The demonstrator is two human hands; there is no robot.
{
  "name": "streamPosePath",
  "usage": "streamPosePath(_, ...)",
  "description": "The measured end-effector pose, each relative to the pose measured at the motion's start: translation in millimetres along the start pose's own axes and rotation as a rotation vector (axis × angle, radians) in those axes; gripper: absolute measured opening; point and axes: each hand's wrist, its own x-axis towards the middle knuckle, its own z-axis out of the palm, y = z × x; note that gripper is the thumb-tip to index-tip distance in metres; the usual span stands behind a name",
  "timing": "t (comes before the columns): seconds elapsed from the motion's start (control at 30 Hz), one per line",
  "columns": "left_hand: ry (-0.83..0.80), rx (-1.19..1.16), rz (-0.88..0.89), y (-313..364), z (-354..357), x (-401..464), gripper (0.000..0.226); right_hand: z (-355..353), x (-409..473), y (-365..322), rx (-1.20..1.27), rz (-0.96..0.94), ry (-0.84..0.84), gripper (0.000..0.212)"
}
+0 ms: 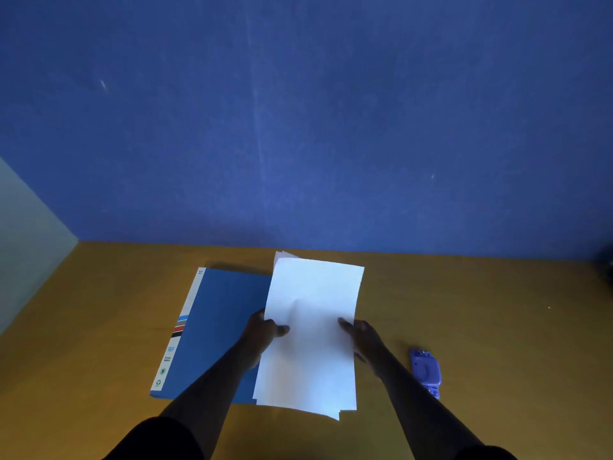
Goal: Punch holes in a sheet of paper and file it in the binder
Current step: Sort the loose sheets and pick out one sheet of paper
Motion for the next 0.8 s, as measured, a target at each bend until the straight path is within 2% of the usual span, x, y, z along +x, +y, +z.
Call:
streamPosePath(0.1,-0.037,-0.097,-0.019,6,1,0,0.038,-4,1,-1,0.195,0.007,-0.146,0.055)
streamPosePath(0.2,-0.059,-0.177,-0.032,10,2,-2,0.034,-6,5,-4,0.398,0.037,-0.237,0.046)
streamPosePath(0.33,-0.04,-0.208,-0.023,12,1,0,0.034,-8,7,-6,0.479,0.06,-0.266,0.041)
streamPosePath(0.47,-0.029,-0.079,0.045,9,-6,6,0.041,-13,14,-5,0.535,0.001,-0.172,0.034)
streamPosePath(0.57,-0.023,-0.007,0.066,8,-5,11,0.031,-20,16,-9,0.436,-0.101,-0.081,0.02)
streamPosePath(0.67,0.03,0.124,0.179,12,5,16,0.018,-30,15,-17,0.356,-0.217,0.013,0.009)
streamPosePath(0.8,0.143,0.26,0.287,18,27,18,0.014,-46,12,-25,0.25,-0.354,0.126,0.01)
